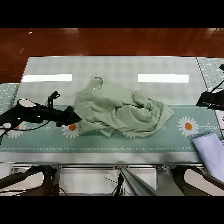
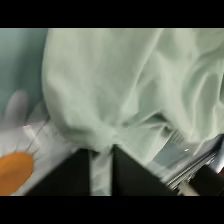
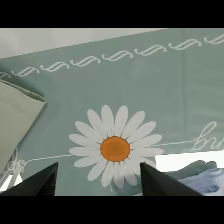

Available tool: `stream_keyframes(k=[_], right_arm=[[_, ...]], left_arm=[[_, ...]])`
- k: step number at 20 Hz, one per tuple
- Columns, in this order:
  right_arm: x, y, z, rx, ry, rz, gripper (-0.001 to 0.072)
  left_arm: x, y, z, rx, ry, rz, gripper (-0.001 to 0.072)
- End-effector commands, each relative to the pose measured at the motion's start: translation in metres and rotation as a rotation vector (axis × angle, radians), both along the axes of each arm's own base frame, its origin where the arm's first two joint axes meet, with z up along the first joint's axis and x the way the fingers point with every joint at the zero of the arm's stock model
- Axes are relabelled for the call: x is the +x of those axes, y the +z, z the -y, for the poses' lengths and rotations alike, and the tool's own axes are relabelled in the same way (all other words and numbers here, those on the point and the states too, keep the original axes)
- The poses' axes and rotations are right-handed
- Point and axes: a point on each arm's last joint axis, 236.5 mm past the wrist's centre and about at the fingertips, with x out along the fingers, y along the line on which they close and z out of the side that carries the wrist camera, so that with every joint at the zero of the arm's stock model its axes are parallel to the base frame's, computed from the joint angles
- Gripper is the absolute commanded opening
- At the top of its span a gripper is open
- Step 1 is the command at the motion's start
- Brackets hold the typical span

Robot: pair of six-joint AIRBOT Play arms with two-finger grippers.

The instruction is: Fold the shirts.

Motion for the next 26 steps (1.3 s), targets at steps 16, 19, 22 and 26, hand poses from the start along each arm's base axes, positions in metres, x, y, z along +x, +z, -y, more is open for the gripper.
stream_keyframes(k=[16,19,22,26], right_arm=[[-0.046,-0.112,-0.141,0.536,-0.141,0.052,0.0565],[-0.016,-0.113,-0.162,0.504,-0.133,0.151,0.052],[0.001,-0.119,-0.166,0.426,-0.198,0.192,0.0519],[0.004,-0.113,-0.172,0.415,-0.175,0.198,0.0018]], left_arm=[[0.0,0.02,0.029,-0.099,-0.1,0.117,0.002],[-0.001,0.023,0.03,-0.104,-0.106,0.122,0.002],[0.003,0.027,0.03,-0.108,-0.11,0.133,0.002],[0.031,0.05,0.022,-0.11,-0.099,0.211,0.002]])
